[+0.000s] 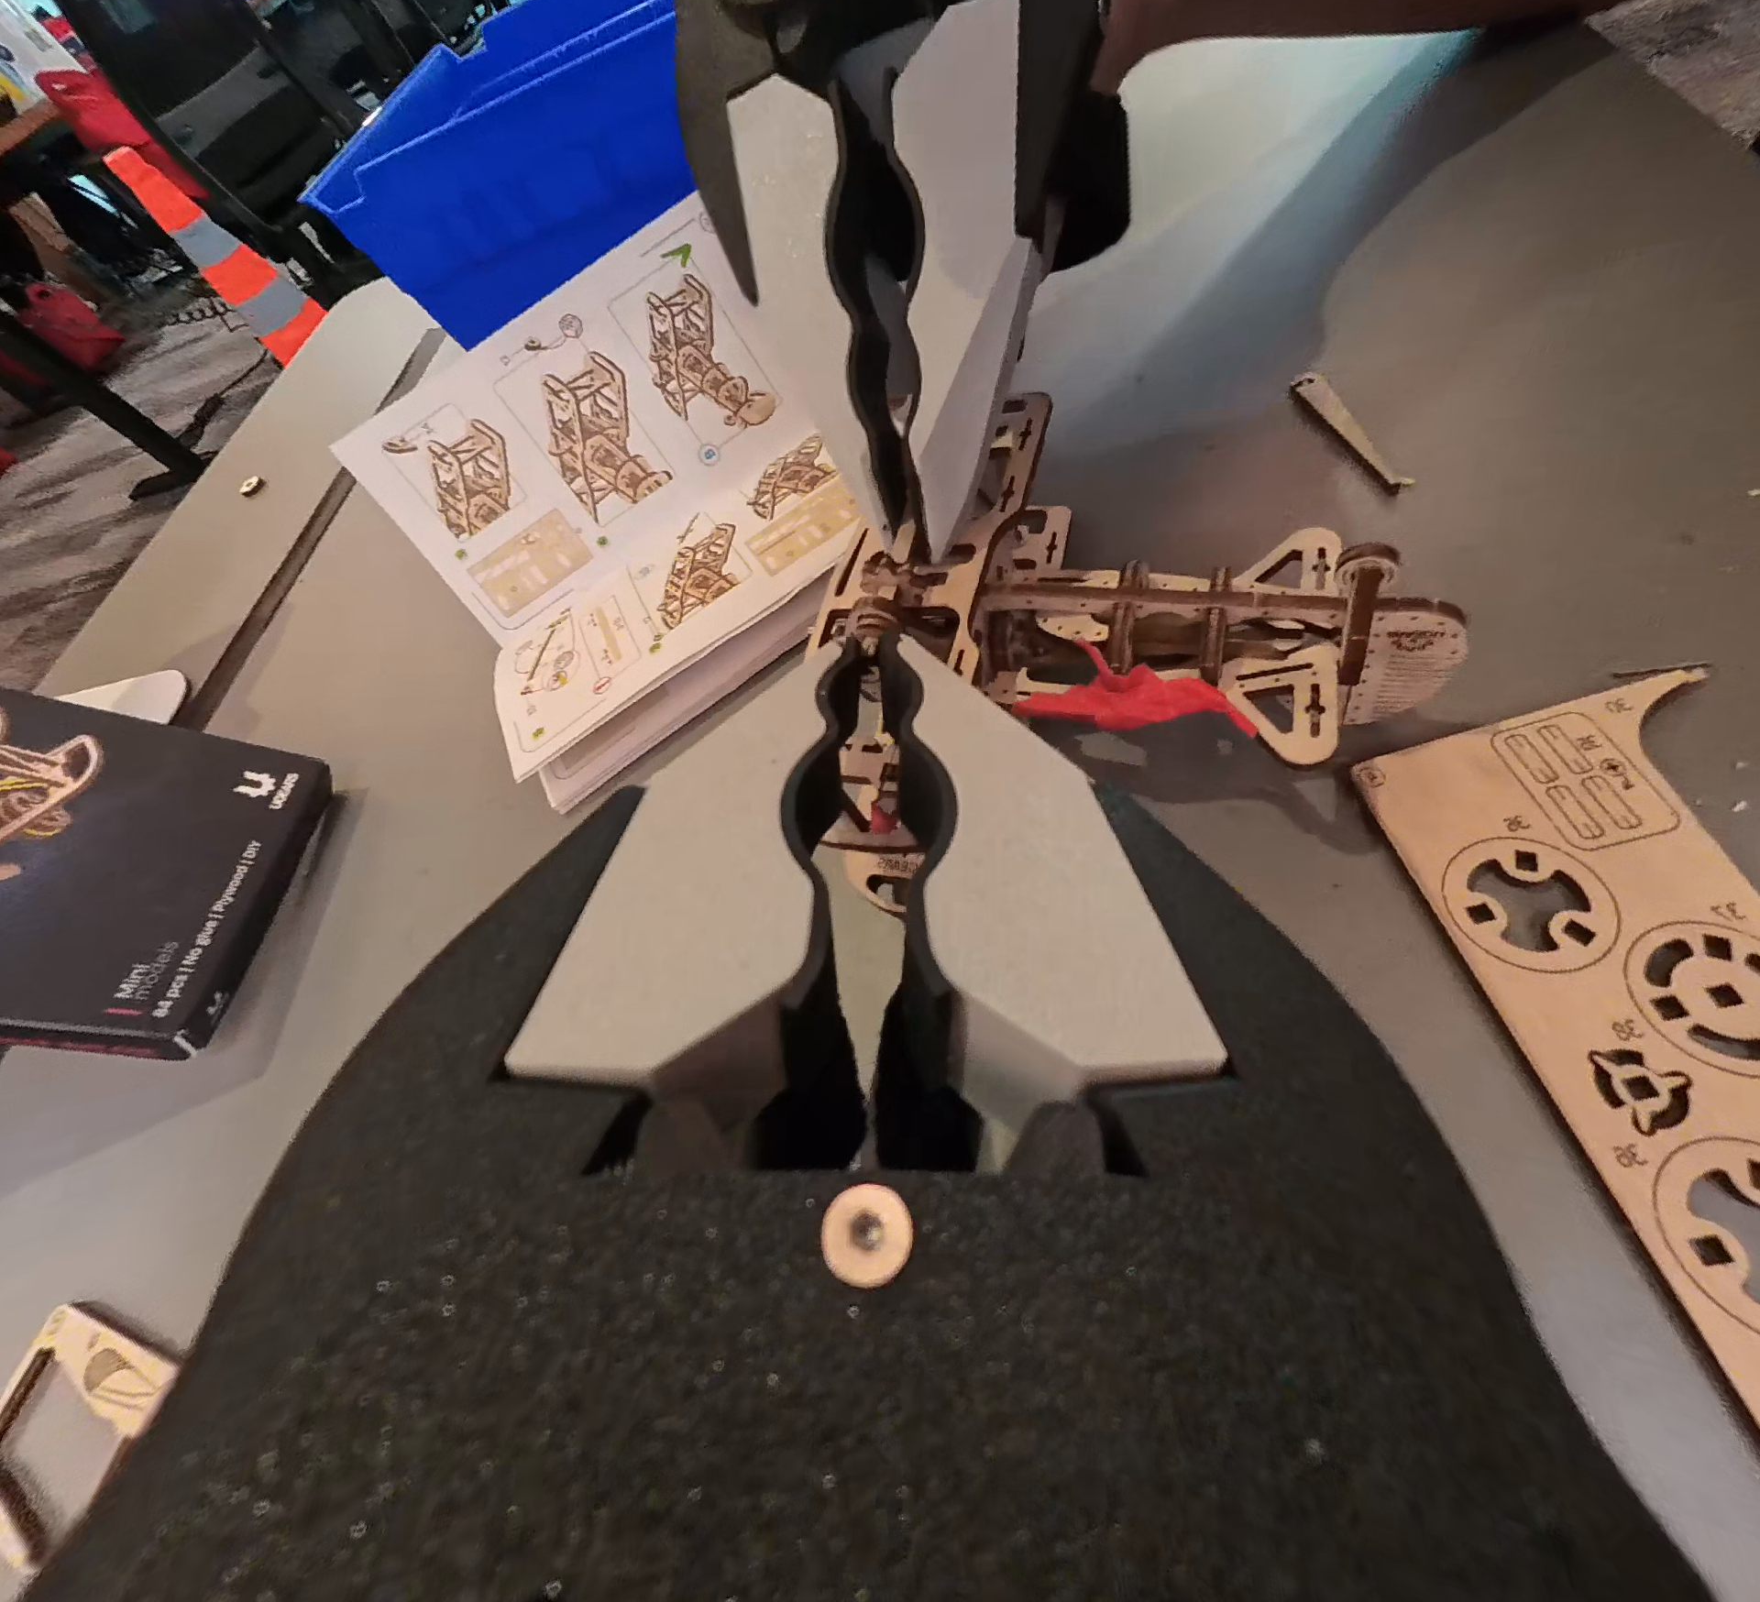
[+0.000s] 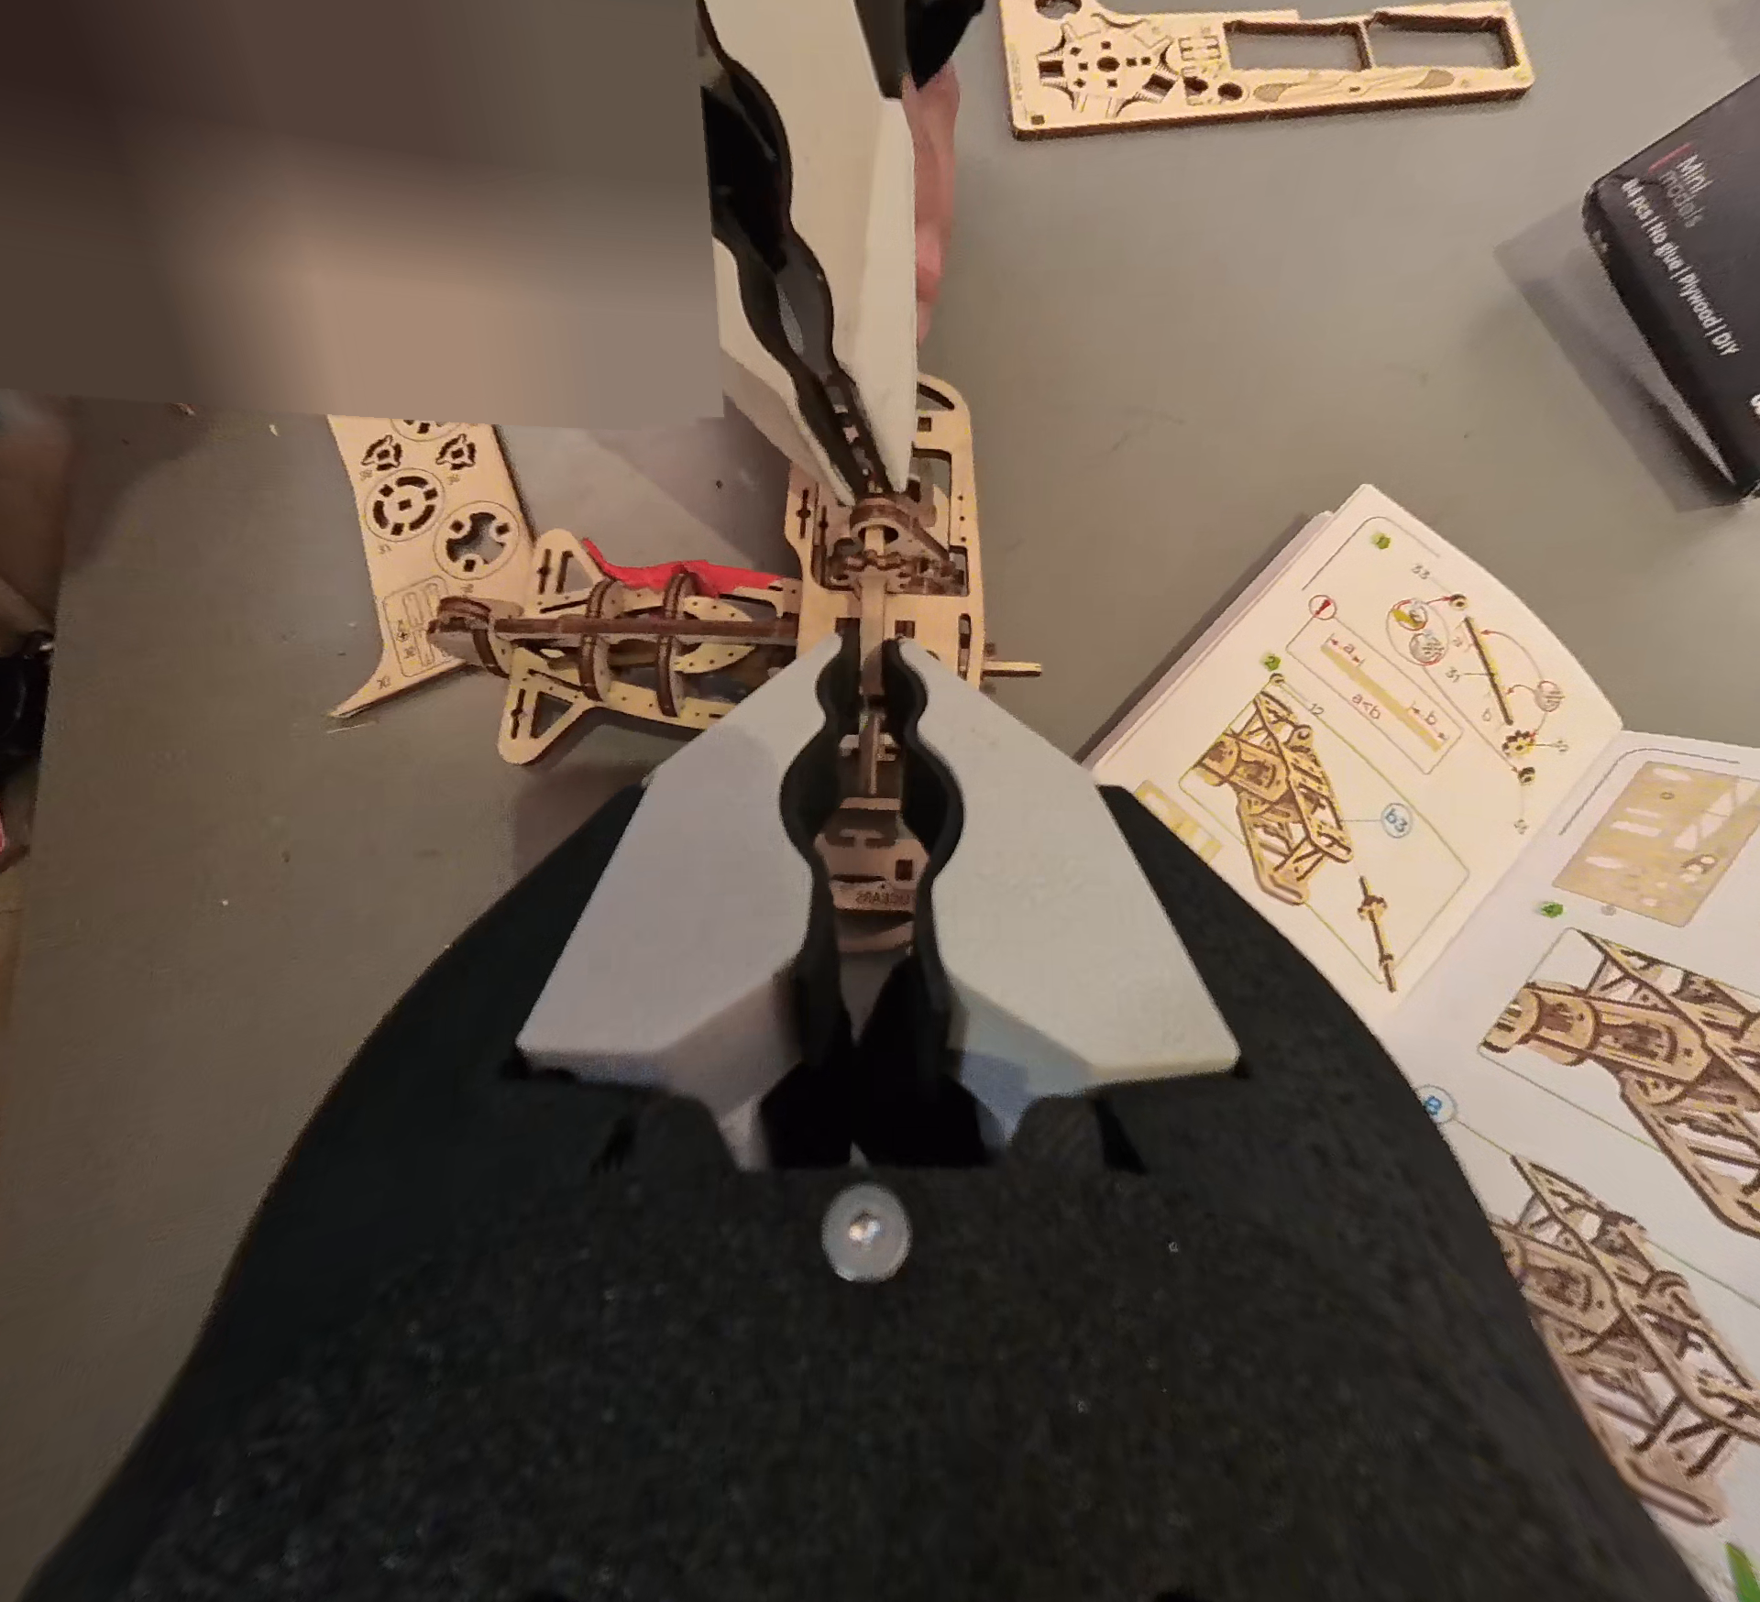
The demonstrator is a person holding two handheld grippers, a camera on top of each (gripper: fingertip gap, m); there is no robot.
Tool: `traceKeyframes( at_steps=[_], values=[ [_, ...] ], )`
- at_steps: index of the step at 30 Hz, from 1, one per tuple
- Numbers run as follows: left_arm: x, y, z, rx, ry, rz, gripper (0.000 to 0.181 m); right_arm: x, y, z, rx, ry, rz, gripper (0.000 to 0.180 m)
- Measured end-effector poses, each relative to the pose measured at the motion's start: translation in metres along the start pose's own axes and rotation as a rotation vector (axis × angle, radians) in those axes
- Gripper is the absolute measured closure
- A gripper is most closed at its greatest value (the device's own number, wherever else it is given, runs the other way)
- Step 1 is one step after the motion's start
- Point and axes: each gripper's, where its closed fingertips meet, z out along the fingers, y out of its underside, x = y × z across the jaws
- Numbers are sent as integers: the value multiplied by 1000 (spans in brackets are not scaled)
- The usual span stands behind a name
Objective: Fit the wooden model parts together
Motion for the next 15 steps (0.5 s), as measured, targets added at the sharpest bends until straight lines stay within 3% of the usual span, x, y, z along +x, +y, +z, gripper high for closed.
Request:
traceKeyframes(
  at_steps=[4, 7, 10, 15],
  values=[
    [-4, 3, -1, -9, -15, 2, 180, 4, -2, 1, -22, 5, 29, 176],
    [-7, 6, -1, -24, -41, 23, 180, 6, -9, 2, -22, 52, -45, 158],
    [-8, 6, 0, -25, -47, 27, 180, 8, -16, 10, -30, 94, -115, 150],
    [-9, 5, 0, -24, -58, 41, 180, 10, -19, 17, -23, 100, -140, 161]
  ],
)
